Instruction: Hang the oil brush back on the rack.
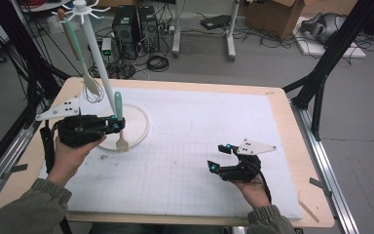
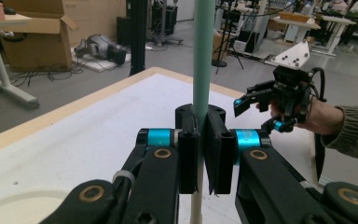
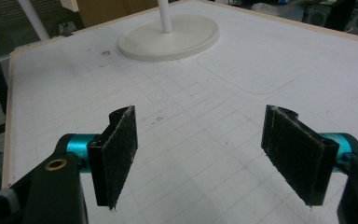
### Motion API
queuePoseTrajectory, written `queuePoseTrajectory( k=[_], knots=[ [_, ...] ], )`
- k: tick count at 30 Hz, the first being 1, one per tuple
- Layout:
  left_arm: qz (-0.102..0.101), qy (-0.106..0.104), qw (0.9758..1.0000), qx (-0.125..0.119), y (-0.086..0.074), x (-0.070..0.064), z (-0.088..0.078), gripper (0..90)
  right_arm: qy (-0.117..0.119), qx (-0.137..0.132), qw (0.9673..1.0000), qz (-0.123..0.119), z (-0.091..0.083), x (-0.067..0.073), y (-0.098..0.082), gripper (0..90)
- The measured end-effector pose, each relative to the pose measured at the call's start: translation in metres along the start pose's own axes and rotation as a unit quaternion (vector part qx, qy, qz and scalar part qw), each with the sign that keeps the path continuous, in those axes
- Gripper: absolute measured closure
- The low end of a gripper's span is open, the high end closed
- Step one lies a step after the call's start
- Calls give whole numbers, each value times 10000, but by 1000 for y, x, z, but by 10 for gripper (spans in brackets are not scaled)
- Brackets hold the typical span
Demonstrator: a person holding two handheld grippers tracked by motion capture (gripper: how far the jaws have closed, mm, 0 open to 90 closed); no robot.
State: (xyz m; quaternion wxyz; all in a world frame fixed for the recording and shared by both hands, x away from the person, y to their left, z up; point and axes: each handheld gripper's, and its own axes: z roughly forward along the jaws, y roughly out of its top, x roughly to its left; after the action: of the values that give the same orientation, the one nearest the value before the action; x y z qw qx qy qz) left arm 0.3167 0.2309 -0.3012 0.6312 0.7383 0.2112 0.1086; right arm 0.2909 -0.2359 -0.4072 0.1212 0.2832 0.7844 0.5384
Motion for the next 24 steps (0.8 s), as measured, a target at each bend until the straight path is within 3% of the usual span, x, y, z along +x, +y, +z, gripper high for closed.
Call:
queuePoseTrajectory(
  k=[24],
  knots=[
    [0,211,9997,-139,38,19,-17,841,-117,-6,9999,-55,1,-2,-2,238]
  ],
)
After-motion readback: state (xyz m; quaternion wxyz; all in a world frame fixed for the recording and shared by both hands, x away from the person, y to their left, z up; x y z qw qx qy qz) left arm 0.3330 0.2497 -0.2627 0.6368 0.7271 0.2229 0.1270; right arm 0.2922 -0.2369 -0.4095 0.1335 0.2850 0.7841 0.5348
